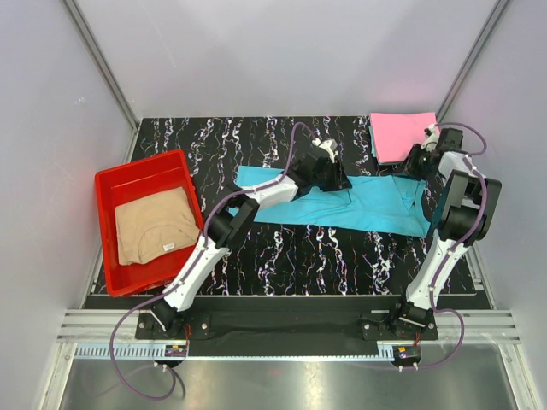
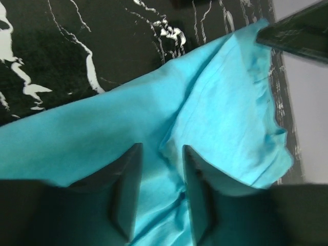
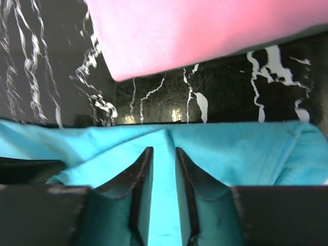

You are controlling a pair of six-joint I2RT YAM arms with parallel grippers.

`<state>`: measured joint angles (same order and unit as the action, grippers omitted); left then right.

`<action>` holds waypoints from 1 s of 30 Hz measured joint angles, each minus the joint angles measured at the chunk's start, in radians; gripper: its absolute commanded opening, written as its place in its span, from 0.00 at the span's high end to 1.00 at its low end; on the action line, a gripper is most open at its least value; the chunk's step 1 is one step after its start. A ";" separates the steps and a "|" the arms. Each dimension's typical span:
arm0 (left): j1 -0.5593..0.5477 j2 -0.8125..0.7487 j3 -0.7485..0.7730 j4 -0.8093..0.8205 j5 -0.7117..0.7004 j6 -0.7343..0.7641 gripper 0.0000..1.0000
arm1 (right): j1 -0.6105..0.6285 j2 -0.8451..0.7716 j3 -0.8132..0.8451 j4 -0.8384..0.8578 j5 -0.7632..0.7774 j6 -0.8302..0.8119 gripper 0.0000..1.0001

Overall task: Fold and stack the t-shirts
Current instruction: Fold the tshirt

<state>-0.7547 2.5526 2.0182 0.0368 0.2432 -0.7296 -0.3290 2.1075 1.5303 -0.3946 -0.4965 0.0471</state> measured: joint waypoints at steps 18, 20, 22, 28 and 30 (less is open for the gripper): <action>0.036 -0.608 -0.455 -0.177 -0.022 0.041 0.38 | -0.012 -0.336 -0.179 -0.493 0.277 0.498 0.89; 0.044 -0.633 -0.495 -0.216 -0.037 0.055 0.38 | -0.024 -0.323 -0.224 -0.517 0.299 0.511 0.91; 0.051 -0.633 -0.533 -0.256 -0.061 0.068 0.38 | -0.041 -0.303 -0.260 -0.527 0.324 0.517 0.91; 0.061 -0.630 -0.674 -0.383 -0.161 0.086 0.38 | -0.091 -0.283 -0.340 -0.519 0.439 0.542 0.91; 0.063 -0.625 -0.688 -0.409 -0.197 0.087 0.38 | -0.093 -0.283 -0.352 -0.500 0.474 0.550 0.91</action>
<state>-0.6922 1.9274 1.3304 -0.3721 0.0463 -0.6430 -0.4225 1.8248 1.1786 -0.8948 -0.0223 0.5972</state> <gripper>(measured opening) 0.617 0.088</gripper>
